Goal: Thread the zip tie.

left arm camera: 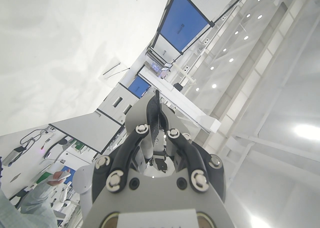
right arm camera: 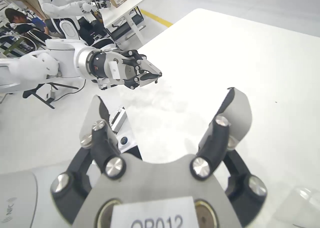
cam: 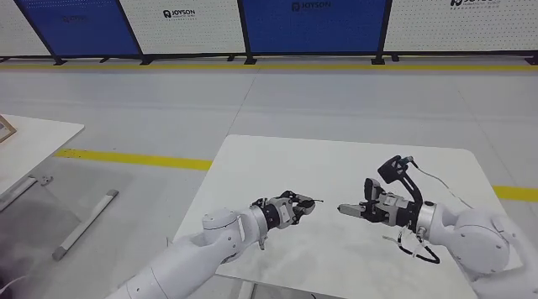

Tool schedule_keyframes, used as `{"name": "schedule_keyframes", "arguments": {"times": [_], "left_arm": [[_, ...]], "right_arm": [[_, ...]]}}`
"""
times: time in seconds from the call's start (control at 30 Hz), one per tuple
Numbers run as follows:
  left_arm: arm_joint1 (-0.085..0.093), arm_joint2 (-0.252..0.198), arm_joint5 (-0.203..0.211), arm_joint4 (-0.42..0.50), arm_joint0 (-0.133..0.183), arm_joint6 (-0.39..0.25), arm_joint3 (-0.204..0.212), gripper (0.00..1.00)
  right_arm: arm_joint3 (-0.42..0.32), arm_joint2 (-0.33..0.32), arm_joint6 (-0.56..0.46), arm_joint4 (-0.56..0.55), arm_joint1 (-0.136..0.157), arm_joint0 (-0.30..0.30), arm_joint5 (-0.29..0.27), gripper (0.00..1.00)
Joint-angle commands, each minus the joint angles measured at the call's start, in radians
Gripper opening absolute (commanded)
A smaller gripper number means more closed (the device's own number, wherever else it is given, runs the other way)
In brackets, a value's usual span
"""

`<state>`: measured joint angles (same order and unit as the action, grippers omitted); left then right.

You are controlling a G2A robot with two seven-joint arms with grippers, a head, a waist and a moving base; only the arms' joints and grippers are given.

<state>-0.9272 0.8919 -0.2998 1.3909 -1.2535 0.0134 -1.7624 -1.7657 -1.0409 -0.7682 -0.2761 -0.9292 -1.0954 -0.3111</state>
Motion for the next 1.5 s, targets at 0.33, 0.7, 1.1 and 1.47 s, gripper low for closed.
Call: {"name": "schedule_keyframes", "arguments": {"times": [0.33,0.7,1.1,1.47], "left_arm": [[-0.006,-0.013,0.262,-0.359,-0.05,-0.008,-0.004,0.0],[-0.011,-0.035,0.375,-0.6,-0.071,0.03,0.009,0.0],[-0.025,-0.043,0.51,-0.816,-0.092,0.078,0.031,0.0],[-0.042,-0.067,0.559,-0.981,-0.097,0.135,0.056,0.0]], "right_arm": [[0.096,-0.003,-0.036,0.211,-0.011,-0.003,0.002,1.0],[0.151,0.028,-0.125,0.324,-0.024,0.036,0.068,1.0],[0.304,0.042,-0.258,0.728,-0.05,0.059,0.062,1.0],[0.411,0.111,-0.317,0.847,-0.085,0.142,0.16,1.0]]}}
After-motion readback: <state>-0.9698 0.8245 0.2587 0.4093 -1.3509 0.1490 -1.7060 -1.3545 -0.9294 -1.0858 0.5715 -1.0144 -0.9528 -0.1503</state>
